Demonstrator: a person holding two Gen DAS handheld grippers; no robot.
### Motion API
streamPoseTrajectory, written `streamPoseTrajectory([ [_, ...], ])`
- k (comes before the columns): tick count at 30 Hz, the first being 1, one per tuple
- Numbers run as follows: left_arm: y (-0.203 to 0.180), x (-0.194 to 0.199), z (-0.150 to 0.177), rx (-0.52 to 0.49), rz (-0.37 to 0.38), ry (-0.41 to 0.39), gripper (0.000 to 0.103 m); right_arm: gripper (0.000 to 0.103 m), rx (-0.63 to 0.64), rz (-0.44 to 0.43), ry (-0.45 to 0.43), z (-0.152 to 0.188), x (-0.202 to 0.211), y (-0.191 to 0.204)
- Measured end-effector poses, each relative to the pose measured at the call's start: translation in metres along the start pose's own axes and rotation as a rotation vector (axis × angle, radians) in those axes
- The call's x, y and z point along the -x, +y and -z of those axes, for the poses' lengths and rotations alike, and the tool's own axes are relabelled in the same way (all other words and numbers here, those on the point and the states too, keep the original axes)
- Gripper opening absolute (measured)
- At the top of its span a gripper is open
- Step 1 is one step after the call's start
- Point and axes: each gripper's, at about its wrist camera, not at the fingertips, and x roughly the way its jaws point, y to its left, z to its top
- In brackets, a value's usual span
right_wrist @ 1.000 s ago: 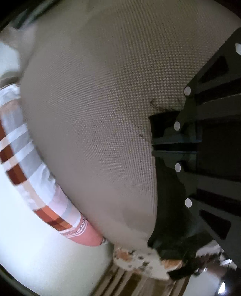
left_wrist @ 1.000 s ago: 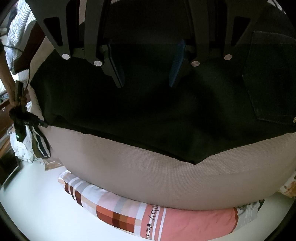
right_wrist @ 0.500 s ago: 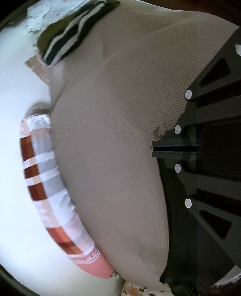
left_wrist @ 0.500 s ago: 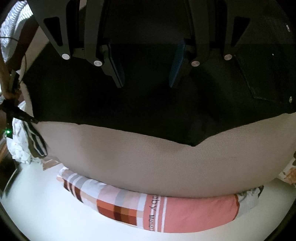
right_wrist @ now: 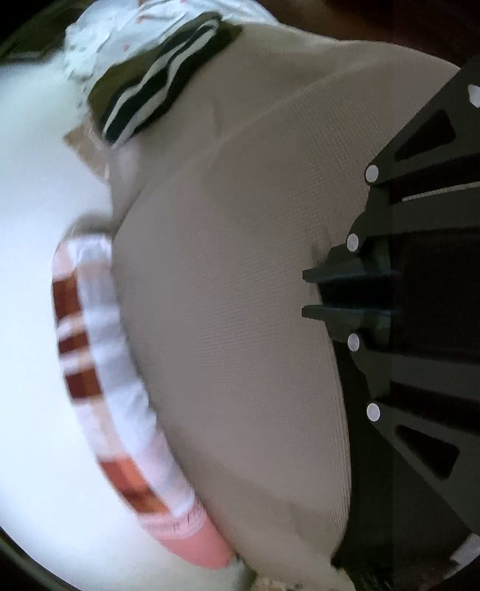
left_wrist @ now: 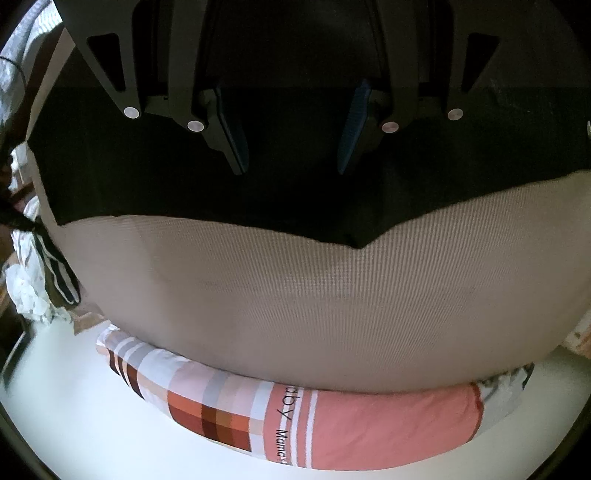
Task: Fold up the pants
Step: 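Move both grippers back over the folded black trousers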
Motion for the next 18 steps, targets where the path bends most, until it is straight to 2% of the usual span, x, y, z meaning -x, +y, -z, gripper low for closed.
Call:
streamPoseTrajectory([
  [2, 0.001, 0.003, 0.001, -0.010, 0.010, 0.001, 0.051, 0.020, 0.054, -0.062, 0.009, 0.001, 0.010, 0.032],
  [8, 0.008, 0.047, 0.021, -0.052, -0.025, -0.063, 0.051, 0.022, 0.254, -0.308, 0.096, 0.011, 0.009, 0.152],
  [10, 0.018, 0.067, 0.033, -0.064, -0.063, -0.080, 0.051, 0.026, 0.327, -0.388, 0.136, 0.019, 0.002, 0.197],
  [13, 0.038, 0.086, 0.046, -0.053, -0.120, -0.089, 0.052, 0.036, 0.445, -0.504, 0.191, 0.032, -0.012, 0.270],
  [18, 0.079, 0.107, 0.065, 0.000, -0.199, -0.081, 0.052, 0.036, 0.618, -0.618, 0.268, 0.051, -0.030, 0.364],
])
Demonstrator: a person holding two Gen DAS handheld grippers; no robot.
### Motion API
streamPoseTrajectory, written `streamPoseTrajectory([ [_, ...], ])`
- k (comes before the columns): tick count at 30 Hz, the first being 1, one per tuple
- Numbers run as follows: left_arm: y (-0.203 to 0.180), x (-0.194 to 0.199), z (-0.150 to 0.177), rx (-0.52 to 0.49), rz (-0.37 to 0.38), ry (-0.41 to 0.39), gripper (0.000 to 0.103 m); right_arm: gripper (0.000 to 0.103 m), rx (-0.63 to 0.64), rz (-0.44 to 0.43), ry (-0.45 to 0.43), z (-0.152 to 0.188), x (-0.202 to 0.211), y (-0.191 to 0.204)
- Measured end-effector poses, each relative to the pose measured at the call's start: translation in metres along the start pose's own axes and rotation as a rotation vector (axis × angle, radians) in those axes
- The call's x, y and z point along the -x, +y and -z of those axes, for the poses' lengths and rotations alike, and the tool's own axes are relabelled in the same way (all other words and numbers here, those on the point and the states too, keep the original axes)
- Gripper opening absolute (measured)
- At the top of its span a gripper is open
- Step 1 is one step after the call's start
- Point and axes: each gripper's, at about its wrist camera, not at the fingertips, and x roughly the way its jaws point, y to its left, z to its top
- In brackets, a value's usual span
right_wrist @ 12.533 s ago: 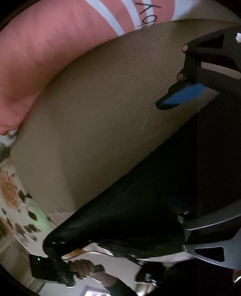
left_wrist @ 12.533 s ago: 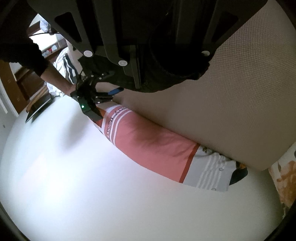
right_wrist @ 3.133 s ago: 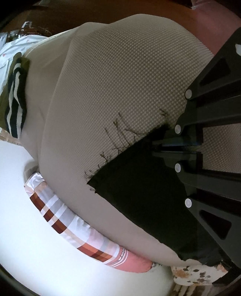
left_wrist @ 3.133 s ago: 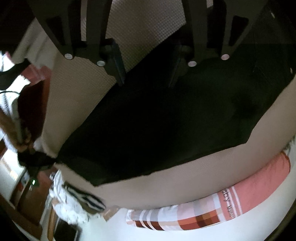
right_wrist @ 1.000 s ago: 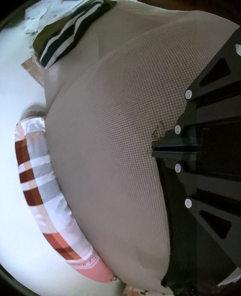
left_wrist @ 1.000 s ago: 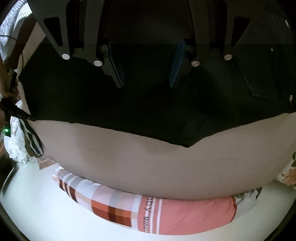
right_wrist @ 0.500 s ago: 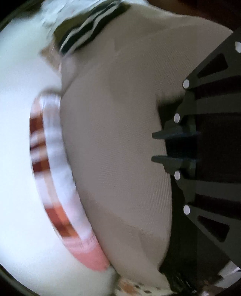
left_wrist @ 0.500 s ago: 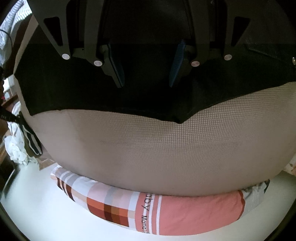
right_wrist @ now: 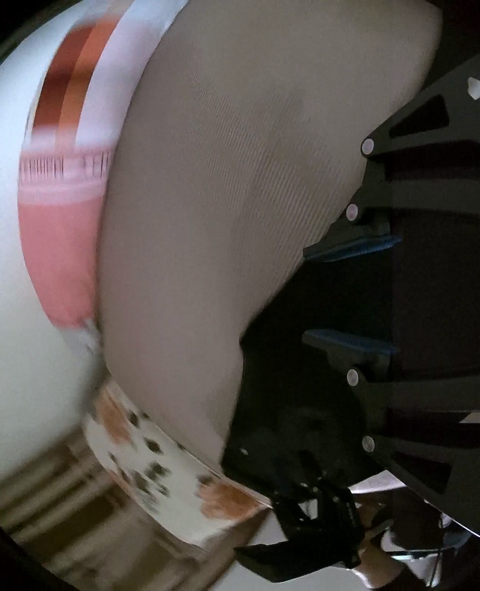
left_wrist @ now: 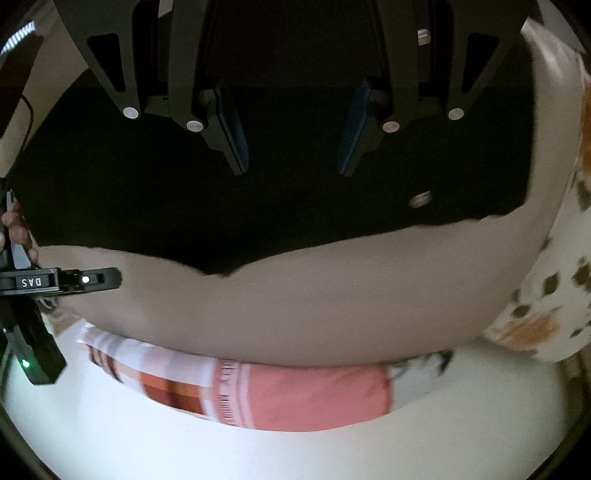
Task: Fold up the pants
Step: 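Move both grippers back over the folded black trousers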
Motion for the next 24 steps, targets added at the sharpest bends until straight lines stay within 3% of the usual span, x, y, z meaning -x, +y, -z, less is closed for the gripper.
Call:
streamPoseTrajectory([
  [8, 0.050, 0.000, 0.022, 0.116, -0.031, 0.028, 0.052, 0.038, 0.141, -0.048, 0.132, -0.035, -0.073, 0.032],
  [9, 0.056, -0.001, 0.023, 0.130, -0.029, 0.026, 0.052, 0.033, 0.148, -0.058, 0.138, -0.037, -0.077, 0.032],
  [10, 0.059, -0.001, 0.025, 0.137, -0.016, 0.027, 0.052, 0.003, 0.156, -0.064, 0.132, -0.038, -0.078, 0.032],
  [13, 0.069, -0.002, 0.024, 0.170, 0.024, 0.011, 0.052, 0.004, 0.171, -0.011, 0.112, -0.042, -0.081, 0.036],
  [18, 0.072, -0.008, 0.021, 0.156, -0.005, 0.005, 0.052, 0.007, 0.130, 0.014, 0.094, -0.042, -0.088, 0.030],
  [20, 0.072, -0.008, 0.020, 0.135, -0.009, 0.008, 0.052, 0.026, 0.107, 0.034, 0.076, -0.041, -0.080, 0.026],
  [21, 0.071, -0.008, 0.019, 0.120, -0.017, 0.012, 0.052, 0.030, 0.087, 0.046, 0.060, -0.041, -0.074, 0.025],
  [24, 0.060, 0.000, 0.015, 0.091, -0.054, 0.014, 0.052, 0.031, 0.021, 0.065, -0.017, -0.033, -0.039, 0.017],
])
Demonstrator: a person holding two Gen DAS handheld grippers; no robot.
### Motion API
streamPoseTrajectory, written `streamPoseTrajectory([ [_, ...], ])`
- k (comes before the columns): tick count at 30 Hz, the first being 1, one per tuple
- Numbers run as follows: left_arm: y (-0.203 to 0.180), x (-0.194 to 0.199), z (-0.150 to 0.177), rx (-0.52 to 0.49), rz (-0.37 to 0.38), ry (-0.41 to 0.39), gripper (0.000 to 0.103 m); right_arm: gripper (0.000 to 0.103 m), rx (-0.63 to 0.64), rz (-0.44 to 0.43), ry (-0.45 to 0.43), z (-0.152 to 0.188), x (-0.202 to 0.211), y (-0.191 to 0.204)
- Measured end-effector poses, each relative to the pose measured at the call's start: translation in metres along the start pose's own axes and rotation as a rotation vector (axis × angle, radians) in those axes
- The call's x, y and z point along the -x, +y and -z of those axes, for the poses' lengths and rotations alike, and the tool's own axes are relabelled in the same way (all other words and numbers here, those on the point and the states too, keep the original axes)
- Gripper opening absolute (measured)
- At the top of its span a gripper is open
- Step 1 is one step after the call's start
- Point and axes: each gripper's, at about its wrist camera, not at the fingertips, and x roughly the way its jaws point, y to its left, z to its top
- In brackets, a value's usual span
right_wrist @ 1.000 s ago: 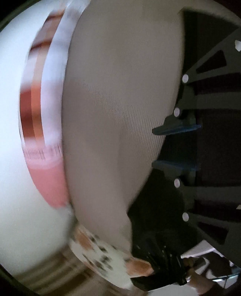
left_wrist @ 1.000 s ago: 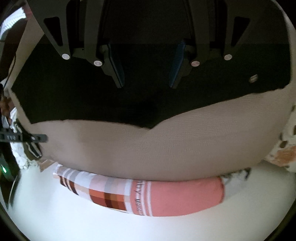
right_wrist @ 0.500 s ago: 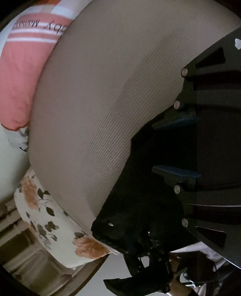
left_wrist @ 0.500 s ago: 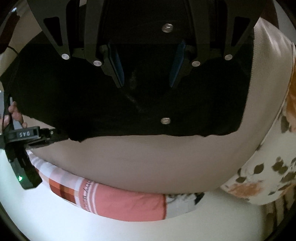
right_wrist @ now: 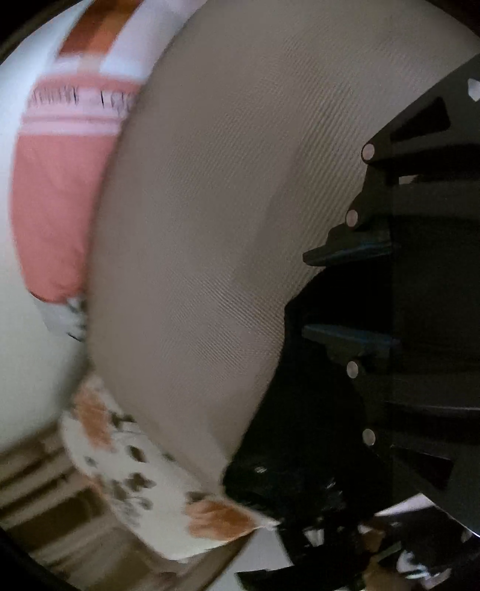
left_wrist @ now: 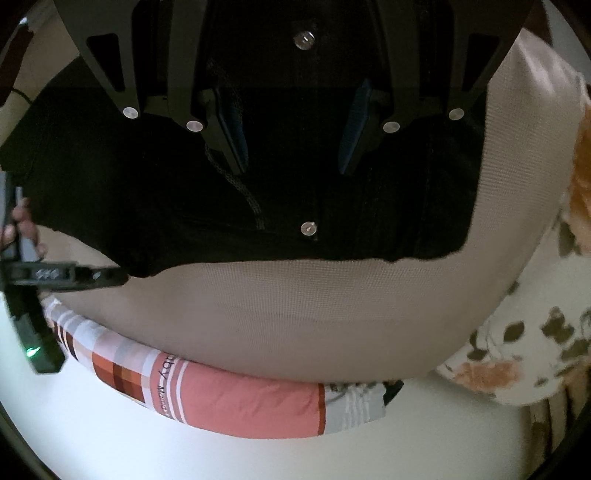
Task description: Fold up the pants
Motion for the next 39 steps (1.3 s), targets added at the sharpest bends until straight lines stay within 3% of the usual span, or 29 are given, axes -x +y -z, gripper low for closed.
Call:
streamPoseTrajectory([
  [3, -0.026, 0.019, -0.002, -0.093, 0.006, -0.053, 0.052, 0.035, -0.029, 0.049, -0.061, 0.021, 0.040, -0.009],
  [5, -0.053, 0.029, -0.003, -0.157, 0.059, -0.067, 0.055, 0.042, -0.072, 0.078, -0.077, 0.044, 0.061, -0.018],
  [10, -0.122, 0.027, -0.001, -0.246, 0.204, -0.038, 0.057, 0.042, -0.217, 0.131, -0.065, 0.111, 0.094, -0.054],
  [14, -0.169, 0.016, 0.002, -0.293, 0.250, -0.006, 0.057, 0.042, -0.360, 0.144, -0.082, 0.161, 0.126, -0.093],
  [17, -0.193, 0.006, 0.003, -0.270, 0.276, 0.036, 0.057, 0.042, -0.451, 0.182, -0.121, 0.188, 0.155, -0.125],
  [23, -0.213, -0.012, 0.002, -0.159, 0.254, 0.096, 0.057, 0.042, -0.619, 0.291, -0.196, 0.241, 0.217, -0.190],
  [30, -0.209, -0.028, 0.003, -0.069, 0.150, 0.119, 0.057, 0.042, -0.731, 0.366, -0.222, 0.281, 0.245, -0.238],
  [39, -0.209, -0.032, 0.006, -0.096, 0.096, 0.101, 0.057, 0.042, -0.854, 0.268, -0.233, 0.316, 0.258, -0.296],
])
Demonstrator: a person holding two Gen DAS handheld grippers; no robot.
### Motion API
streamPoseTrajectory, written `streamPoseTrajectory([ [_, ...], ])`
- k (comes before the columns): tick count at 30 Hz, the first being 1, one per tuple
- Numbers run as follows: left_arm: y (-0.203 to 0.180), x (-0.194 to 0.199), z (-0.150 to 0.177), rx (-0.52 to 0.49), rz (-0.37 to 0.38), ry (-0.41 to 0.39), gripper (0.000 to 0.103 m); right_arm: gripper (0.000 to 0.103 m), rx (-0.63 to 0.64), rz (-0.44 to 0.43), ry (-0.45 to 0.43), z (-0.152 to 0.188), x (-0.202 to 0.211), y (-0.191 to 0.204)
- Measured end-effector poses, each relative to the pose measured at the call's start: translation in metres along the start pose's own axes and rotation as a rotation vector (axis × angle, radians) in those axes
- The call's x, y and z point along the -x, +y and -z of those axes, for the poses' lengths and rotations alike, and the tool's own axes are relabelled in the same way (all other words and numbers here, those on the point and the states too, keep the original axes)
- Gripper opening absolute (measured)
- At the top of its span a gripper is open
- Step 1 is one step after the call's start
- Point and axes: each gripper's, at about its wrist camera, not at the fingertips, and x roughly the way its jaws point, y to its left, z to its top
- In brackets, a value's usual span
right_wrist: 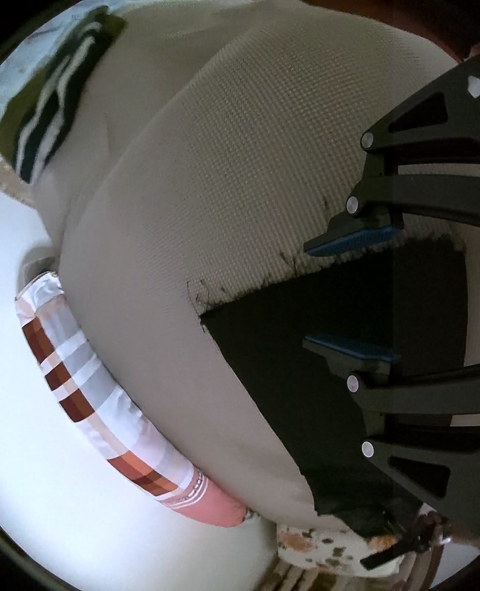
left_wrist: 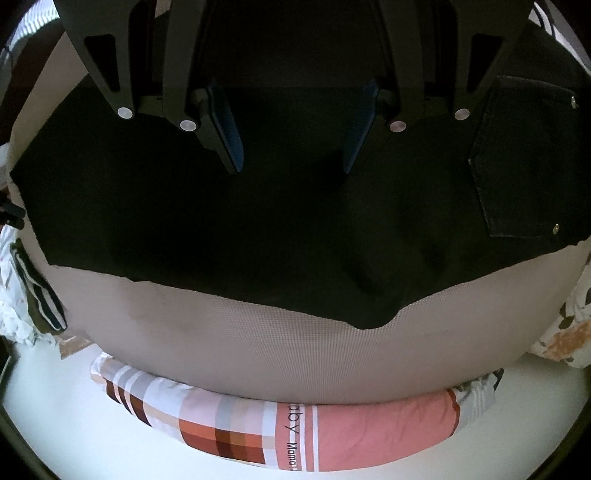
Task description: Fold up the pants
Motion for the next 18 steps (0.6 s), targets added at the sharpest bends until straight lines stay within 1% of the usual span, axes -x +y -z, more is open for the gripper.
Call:
streamPoseTrajectory([
  [2, -0.001, 0.000, 0.001, 0.004, -0.001, 0.001, 0.057, 0.042, -0.021, -0.065, 0.048, -0.005, -0.007, -0.010],
  [4, -0.001, 0.000, 0.001, 0.006, 0.006, 0.006, 0.057, 0.042, -0.038, -0.110, 0.067, -0.008, -0.010, -0.017],
  [6, 0.000, 0.001, 0.001, 0.008, 0.006, 0.008, 0.057, 0.041, -0.061, -0.188, 0.097, -0.013, -0.013, -0.023],
  [8, 0.001, 0.001, 0.001, 0.011, 0.006, 0.008, 0.057, 0.040, -0.083, -0.239, 0.118, -0.018, -0.018, -0.029],
  [9, 0.001, 0.001, 0.001, 0.011, 0.003, 0.008, 0.057, 0.039, -0.082, -0.257, 0.125, -0.019, -0.019, -0.030],
  [11, 0.000, 0.001, 0.001, 0.007, -0.005, 0.009, 0.057, 0.031, -0.073, -0.285, 0.140, -0.023, -0.025, -0.031],
  [12, 0.000, 0.001, 0.001, 0.005, -0.009, 0.010, 0.057, 0.030, -0.068, -0.298, 0.148, -0.026, -0.028, -0.030],
  [14, -0.002, 0.000, 0.000, 0.001, -0.017, 0.011, 0.057, 0.025, -0.053, -0.325, 0.164, -0.030, -0.037, -0.026],
  [18, -0.004, -0.002, 0.001, -0.011, -0.033, 0.007, 0.059, 0.023, -0.038, -0.369, 0.181, -0.034, -0.049, -0.017],
])
